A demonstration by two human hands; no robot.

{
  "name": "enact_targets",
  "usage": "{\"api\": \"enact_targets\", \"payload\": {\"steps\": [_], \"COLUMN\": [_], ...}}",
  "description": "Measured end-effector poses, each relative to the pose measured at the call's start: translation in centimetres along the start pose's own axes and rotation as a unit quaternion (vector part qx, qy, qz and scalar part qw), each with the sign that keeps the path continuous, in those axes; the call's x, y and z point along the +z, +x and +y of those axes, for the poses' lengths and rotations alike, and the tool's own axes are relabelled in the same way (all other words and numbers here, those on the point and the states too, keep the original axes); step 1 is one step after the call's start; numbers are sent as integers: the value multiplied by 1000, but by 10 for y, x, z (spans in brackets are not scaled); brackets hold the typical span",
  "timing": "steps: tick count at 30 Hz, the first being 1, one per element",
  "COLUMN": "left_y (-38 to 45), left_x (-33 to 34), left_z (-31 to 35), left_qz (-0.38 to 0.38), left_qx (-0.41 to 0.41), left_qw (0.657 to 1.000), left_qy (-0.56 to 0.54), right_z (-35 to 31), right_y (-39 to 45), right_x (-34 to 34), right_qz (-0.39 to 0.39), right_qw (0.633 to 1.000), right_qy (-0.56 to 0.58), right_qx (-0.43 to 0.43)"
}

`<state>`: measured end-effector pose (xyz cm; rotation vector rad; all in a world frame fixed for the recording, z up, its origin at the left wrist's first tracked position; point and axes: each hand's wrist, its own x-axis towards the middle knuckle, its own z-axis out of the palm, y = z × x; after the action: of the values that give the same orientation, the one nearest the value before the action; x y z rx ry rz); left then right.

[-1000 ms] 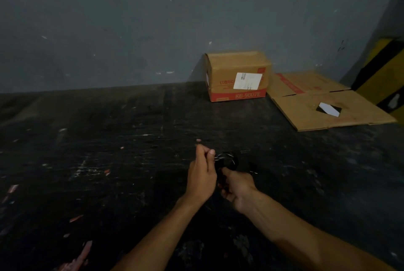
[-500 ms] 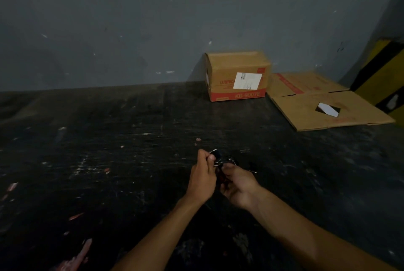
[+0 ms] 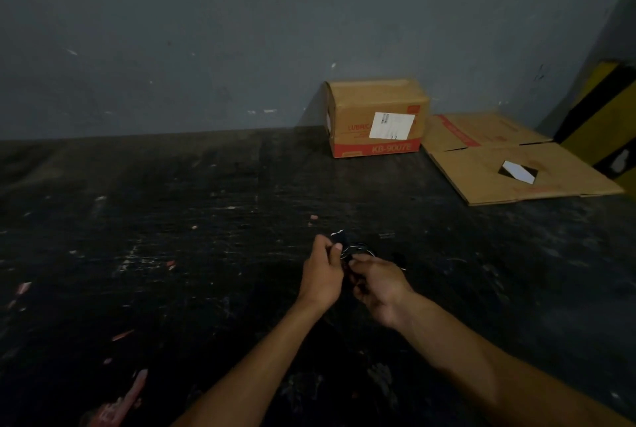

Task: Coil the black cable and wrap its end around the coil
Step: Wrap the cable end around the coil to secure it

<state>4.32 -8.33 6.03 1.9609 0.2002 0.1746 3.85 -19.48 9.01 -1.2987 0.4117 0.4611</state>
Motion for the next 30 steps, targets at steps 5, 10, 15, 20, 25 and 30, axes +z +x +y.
{"api": "enact_targets", "payload": {"steps": [5, 10, 15, 20, 25, 30], "left_y": [0, -2, -2, 0, -1, -4], "left_x": [-3, -5, -2, 2, -1, -4], "left_z": [-2, 0, 5, 10, 10, 9], "left_qz": [22, 10, 1, -3, -51, -98], "left_qx": [20, 27, -3, -27, -29, 9], "left_qw": [999, 998, 997, 996, 996, 994], "left_qy": [32, 59, 83, 81, 72, 54], "right_z": [6, 4, 4, 1, -2, -2], "right_y": [-7, -7, -4, -4, -3, 5], "right_x": [-7, -16, -25, -29, -34, -39], "right_qz": [19, 48, 42, 39, 47, 73], "right_qw": [888, 628, 547, 562, 582, 676], "right_qy": [-390, -660, -703, -680, -634, -565], "right_qx": [-245, -411, -452, -469, -507, -468]}}
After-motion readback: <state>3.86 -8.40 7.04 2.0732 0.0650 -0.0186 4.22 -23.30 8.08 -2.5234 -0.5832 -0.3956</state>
